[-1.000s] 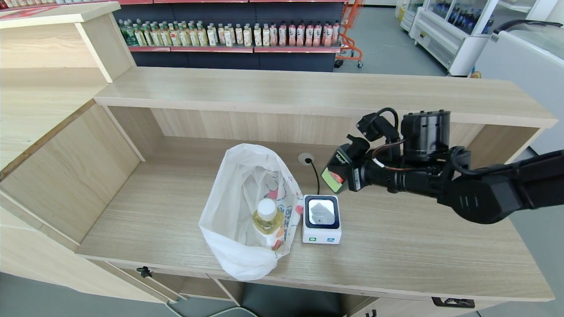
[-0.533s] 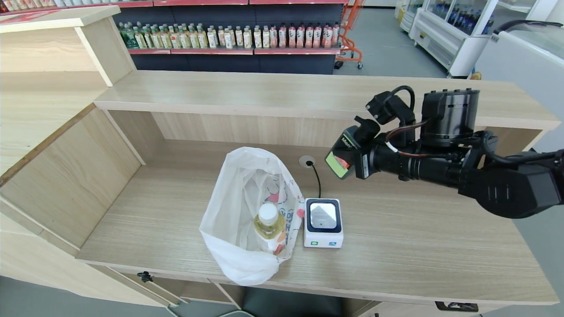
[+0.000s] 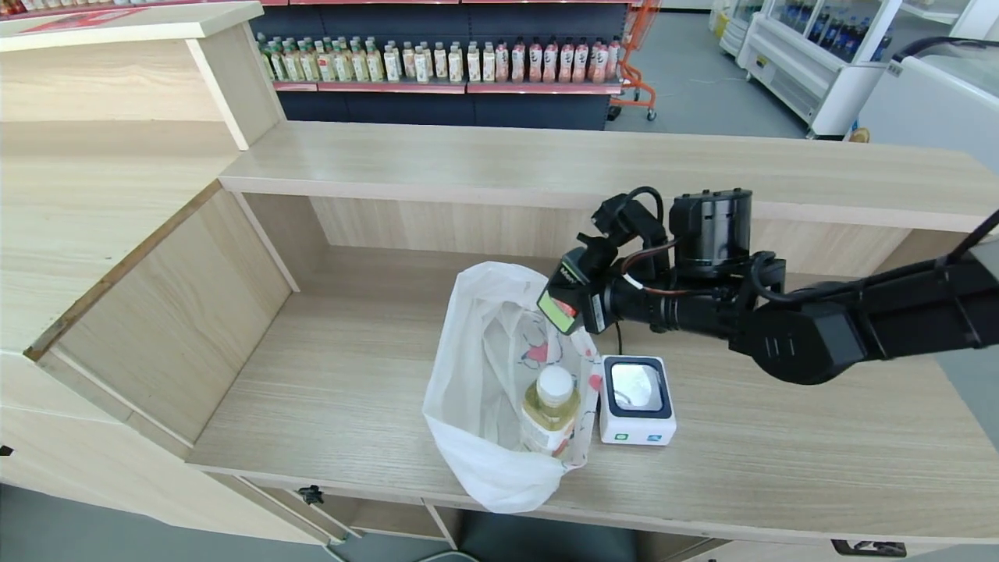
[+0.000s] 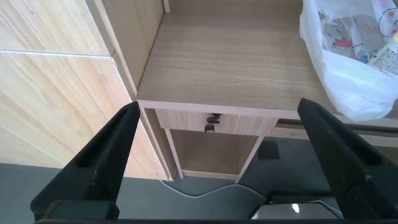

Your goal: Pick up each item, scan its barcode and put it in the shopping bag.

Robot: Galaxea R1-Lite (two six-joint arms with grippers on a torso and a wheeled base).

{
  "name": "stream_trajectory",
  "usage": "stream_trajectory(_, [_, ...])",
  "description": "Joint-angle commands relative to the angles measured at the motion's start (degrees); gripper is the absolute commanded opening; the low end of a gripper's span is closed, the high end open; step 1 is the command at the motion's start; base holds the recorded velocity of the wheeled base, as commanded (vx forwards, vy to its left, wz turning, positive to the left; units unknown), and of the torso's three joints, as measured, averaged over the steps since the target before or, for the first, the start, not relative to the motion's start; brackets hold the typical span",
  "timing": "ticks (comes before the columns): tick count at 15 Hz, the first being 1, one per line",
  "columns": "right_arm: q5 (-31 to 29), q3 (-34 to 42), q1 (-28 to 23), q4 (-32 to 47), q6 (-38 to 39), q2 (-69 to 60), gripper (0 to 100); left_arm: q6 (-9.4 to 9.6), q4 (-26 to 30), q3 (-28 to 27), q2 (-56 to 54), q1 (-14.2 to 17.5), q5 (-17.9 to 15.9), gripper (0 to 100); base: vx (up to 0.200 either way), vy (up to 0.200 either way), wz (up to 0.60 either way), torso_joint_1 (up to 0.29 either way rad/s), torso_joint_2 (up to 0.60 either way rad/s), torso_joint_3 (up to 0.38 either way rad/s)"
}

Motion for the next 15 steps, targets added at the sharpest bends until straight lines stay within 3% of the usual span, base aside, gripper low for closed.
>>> stream_trajectory(1, [1.74,-2.91,0.12,-0.36,-1.20,6.24,0,0.31,0.03,0.00,-0.01,-0.02,-0.04,100,0.000,0.000,0.00,0.000,0.00,0.000])
stream_trajectory(5, [6.31,-4.76,-0.93,-5.63,-4.63,13.62,0,0.13,0.03,0.00,-0.01,-0.02,0.05,100,0.000,0.000,0.00,0.000,0.00,0.000])
stream_trajectory(15, [7.11,-11.35,-1.55,-8.27,-6.39,22.67,0,0.22,0.03,0.00,-0.01,-0.02,0.05,100,0.000,0.000,0.00,0.000,0.00,0.000])
